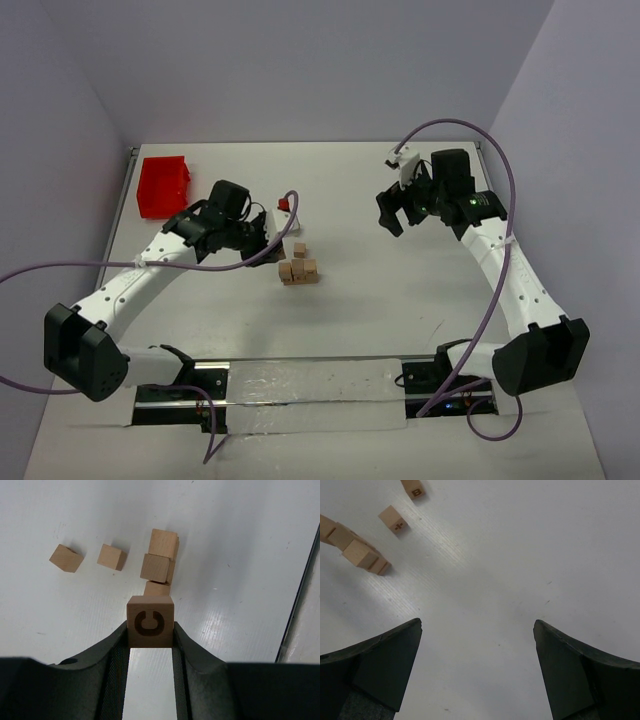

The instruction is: Build the wood block tower

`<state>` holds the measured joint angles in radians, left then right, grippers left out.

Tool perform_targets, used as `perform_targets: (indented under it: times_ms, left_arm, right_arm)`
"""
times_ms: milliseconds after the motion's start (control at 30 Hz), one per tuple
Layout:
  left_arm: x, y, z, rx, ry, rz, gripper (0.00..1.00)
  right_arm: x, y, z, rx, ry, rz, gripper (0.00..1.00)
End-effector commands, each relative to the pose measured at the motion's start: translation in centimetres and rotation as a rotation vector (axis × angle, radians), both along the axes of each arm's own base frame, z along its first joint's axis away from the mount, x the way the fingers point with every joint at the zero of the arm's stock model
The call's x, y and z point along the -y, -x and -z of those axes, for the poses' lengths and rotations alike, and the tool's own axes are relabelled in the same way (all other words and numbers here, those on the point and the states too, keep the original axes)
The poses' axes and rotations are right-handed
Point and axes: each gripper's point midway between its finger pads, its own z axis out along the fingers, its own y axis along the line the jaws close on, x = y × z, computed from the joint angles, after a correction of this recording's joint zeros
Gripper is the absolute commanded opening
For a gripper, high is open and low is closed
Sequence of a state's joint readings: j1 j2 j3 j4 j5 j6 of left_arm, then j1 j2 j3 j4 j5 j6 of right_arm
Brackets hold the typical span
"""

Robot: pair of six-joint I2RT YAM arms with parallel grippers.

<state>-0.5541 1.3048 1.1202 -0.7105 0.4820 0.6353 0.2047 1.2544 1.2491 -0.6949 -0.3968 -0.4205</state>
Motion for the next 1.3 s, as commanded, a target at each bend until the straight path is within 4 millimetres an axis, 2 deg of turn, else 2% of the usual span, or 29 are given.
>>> perform_targets:
  times_ms: [0,300,633,767,1033,1267]
  left_arm:
    - [1.6,-0.5,-0.6,0.053,0.001,0.063,0.0]
    - [1.6,-0.5,0.7,0.097,-0.059,0.153,0.0]
    - [1.6,0.9,3.7,0.015,-0.107,0.273,0.06]
    - [1.9,1.0,4.1,-0.007,-0.109,0.306,0.07]
    - [2.4,0.5,4.9,-0.008,-0.111,0.326,0.13]
    - [2.7,-0.3,5.4,0.002,-0.118,0.326,0.15]
  right_arm:
    - [-0.4,0.6,-2.8,0.097,0.023,-0.032,1.0]
    - [-0.7,-0.5,-2.7,0.102,0.055,-0.072,1.0]
    - [-1.0,-1.5,-2.1,0.07,0.062,-0.086,1.0]
    - [-0.9,-2.0,-2.2,0.076,0.075,-0.084,1.0]
    - [-0.6,-2.0,-1.9,0.072,0.102,-0.086,1.0]
    - [-0.3,-2.0,-2.0,0.077,0.116,-0.081,1.0]
